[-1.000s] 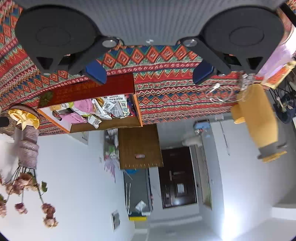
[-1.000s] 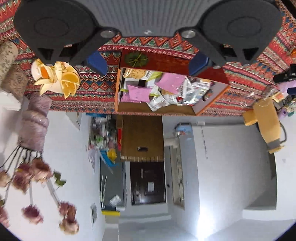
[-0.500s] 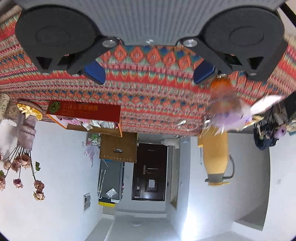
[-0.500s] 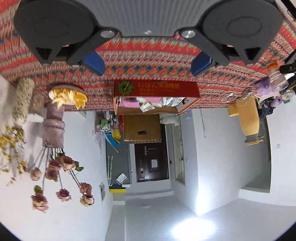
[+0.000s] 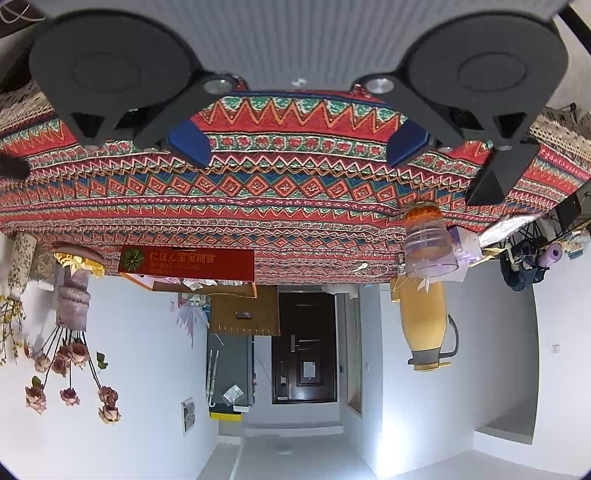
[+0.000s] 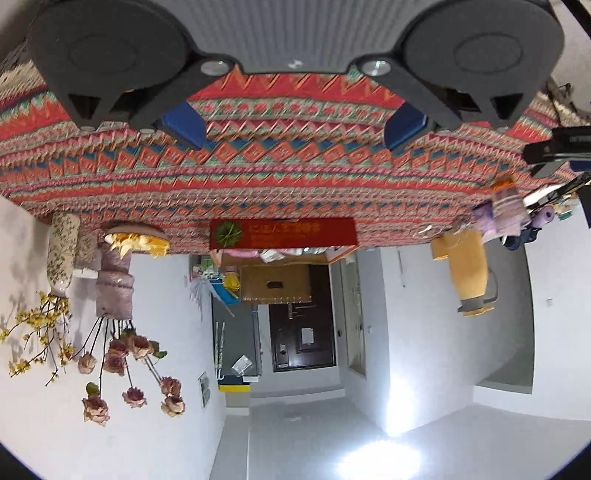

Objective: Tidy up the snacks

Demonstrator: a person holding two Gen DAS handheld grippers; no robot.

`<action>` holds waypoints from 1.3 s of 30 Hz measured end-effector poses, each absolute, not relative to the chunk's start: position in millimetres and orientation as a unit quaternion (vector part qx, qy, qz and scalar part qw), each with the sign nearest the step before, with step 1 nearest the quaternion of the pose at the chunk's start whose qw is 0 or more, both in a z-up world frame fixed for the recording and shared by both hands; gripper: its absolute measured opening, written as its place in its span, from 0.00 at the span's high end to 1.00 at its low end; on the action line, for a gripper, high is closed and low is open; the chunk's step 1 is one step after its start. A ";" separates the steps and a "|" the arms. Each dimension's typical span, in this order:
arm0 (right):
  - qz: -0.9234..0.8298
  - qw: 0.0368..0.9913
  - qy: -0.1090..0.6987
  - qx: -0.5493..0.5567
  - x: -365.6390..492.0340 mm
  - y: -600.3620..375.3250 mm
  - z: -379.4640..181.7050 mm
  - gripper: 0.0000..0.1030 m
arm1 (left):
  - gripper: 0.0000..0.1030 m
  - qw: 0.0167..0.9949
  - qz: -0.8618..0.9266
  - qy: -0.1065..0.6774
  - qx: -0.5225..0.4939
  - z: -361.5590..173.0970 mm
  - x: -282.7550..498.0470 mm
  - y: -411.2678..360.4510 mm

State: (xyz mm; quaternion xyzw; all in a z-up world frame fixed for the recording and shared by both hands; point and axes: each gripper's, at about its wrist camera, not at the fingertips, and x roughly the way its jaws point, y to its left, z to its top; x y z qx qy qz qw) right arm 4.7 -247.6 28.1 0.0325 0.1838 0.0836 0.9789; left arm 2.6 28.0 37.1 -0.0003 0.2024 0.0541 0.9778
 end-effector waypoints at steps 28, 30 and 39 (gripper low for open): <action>0.100 0.978 0.179 0.032 -4.5 -241.9 27.0 0.00 | 0.00 0.981 0.018 0.194 0.017 39.0 -5.2 9.5; 0.096 0.978 0.181 0.031 -3.9 -242.1 26.7 0.00 | 0.00 0.981 0.018 0.194 0.017 39.0 -5.6 9.4; 0.095 0.978 0.183 0.035 -2.4 -243.9 25.4 0.00 | 0.00 0.980 0.010 0.195 0.023 39.1 -5.9 7.8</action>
